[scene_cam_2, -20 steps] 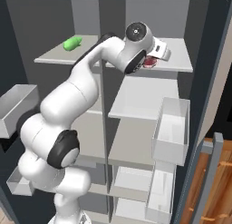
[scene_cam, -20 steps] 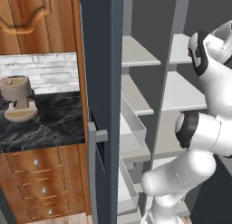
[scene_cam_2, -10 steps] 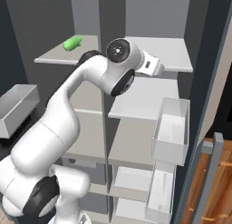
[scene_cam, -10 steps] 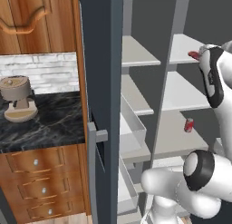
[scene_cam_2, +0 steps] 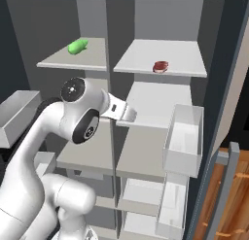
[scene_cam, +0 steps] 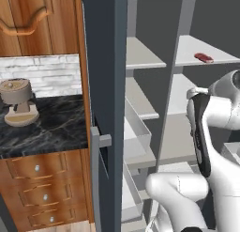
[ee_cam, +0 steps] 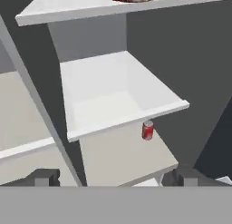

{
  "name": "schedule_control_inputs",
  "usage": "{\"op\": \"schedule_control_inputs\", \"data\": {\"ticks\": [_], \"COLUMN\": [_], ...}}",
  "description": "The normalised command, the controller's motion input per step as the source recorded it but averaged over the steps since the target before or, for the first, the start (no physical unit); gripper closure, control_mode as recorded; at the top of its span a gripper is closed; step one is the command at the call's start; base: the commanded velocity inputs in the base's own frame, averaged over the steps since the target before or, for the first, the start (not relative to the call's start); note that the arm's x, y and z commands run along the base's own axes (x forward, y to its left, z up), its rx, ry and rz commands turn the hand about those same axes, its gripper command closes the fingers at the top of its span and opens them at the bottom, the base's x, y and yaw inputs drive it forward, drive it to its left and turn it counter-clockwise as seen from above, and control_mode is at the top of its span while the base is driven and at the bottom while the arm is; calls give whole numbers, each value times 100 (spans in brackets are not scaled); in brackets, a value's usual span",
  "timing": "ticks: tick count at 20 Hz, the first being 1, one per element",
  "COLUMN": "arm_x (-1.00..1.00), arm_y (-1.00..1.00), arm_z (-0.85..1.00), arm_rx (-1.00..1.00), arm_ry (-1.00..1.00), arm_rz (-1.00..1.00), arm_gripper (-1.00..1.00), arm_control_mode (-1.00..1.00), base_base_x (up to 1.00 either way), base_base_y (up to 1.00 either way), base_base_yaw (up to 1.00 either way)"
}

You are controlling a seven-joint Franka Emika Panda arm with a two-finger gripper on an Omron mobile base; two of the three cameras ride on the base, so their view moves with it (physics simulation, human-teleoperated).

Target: Pick up the frozen steak from the freezer, place it on any shelf in the fridge, and close the fridge and freezer doors when done.

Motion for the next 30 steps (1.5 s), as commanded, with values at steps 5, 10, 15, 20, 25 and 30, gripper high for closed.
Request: {"op": "schedule_control_inputs", "data": {"ticks": [5,10,15,20,25,30], "arm_x": [-11,0,0,0,0,0], "arm_y": [48,-9,0,0,0,0], "arm_z": [-40,0,0,0,0,0], "arm_rx": [-16,0,0,0,0,0], "arm_ry": [15,0,0,0,0,0], "arm_rz": [20,4,0,0,0,0], "arm_gripper": [-100,-100,-100,-100,-100,-100], "arm_control_mode": [-100,100,100,100,100,100], "base_base_x": [0,-1,-11,-87,-98,-68], "base_base_y": [0,-21,-25,0,0,2], "base_base_yaw": [0,6,15,8,0,0]}}
